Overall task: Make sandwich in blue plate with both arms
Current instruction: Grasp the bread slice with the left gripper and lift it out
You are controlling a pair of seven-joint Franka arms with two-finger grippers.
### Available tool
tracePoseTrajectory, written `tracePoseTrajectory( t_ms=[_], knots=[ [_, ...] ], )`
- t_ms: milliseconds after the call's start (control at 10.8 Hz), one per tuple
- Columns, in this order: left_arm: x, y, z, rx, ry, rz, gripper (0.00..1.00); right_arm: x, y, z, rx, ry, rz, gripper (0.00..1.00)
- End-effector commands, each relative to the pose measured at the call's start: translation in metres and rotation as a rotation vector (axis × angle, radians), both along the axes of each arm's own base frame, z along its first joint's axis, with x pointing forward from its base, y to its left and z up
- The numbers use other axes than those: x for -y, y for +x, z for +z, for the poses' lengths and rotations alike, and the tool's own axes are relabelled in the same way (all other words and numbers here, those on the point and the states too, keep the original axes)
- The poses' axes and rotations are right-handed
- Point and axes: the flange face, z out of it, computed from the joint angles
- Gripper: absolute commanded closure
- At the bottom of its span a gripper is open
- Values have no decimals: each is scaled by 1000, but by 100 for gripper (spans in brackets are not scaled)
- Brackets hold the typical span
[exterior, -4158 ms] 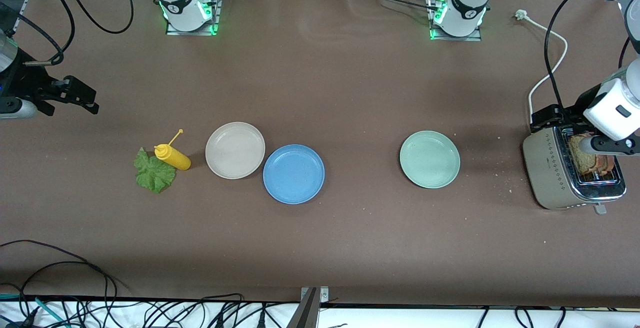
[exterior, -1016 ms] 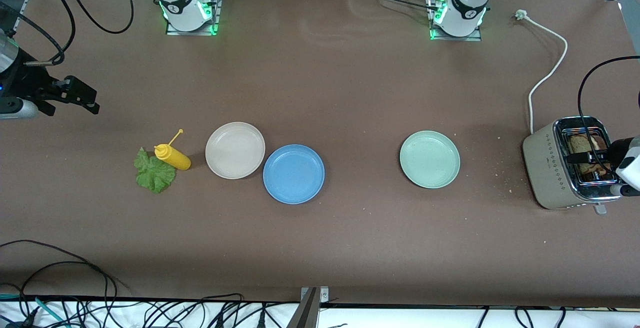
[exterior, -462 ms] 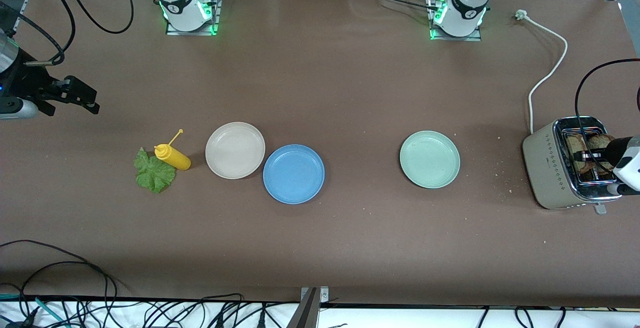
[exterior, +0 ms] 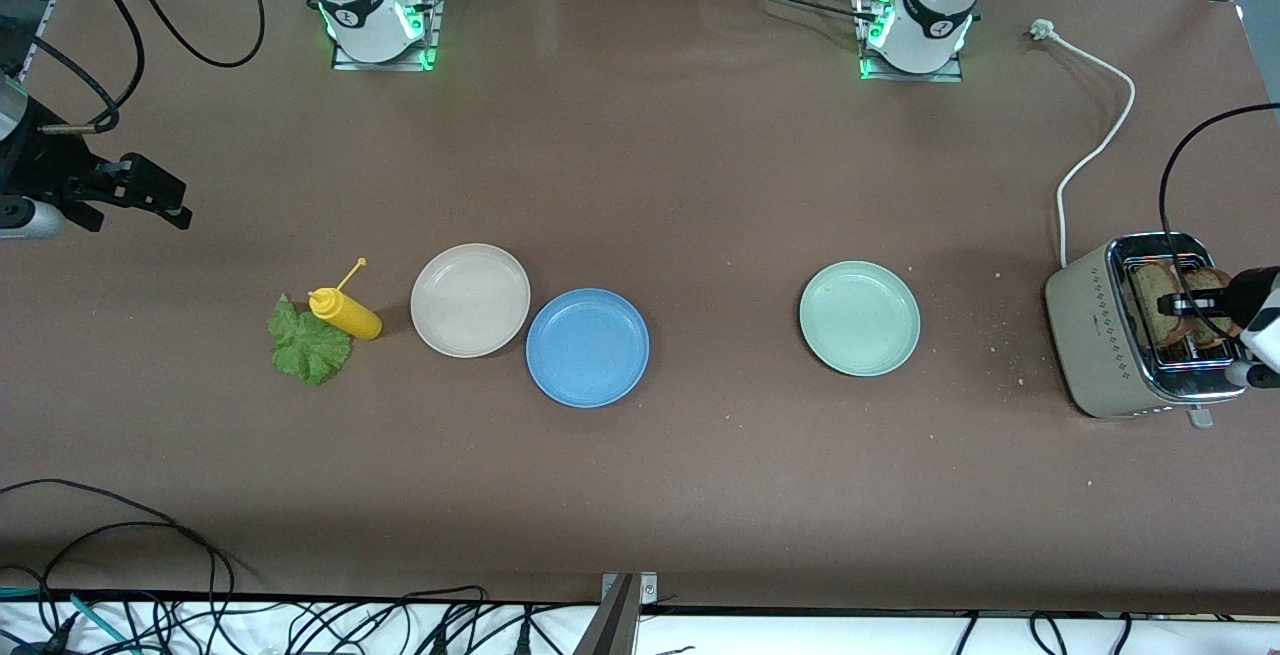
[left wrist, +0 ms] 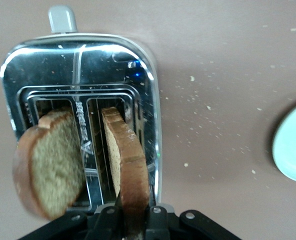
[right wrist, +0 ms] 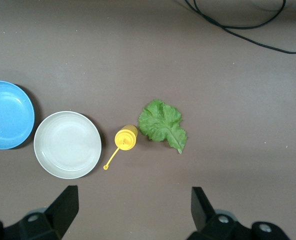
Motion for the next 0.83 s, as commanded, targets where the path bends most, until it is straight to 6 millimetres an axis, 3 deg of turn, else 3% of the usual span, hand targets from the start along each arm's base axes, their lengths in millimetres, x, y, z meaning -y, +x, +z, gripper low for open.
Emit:
tracePoseTrajectory(
  t_ms=[0,185,370,647,739],
  knots=[
    [39,-8,91,11,-3,-51,100,2,0,2,-1,-3,-2,0],
    [75,-15,123,11,-22,-97,100,1,0,2,-1,-2,0,0],
    [128,-18,139,15,-21,-66,100,2,0,2,-1,-3,0,0],
    [240,-21,139,-9,-82,88,100,2,0,2,-1,-3,-2,0],
    [280,-21,128,-38,-124,131,100,2,0,2,-1,-3,-2,0]
  ],
)
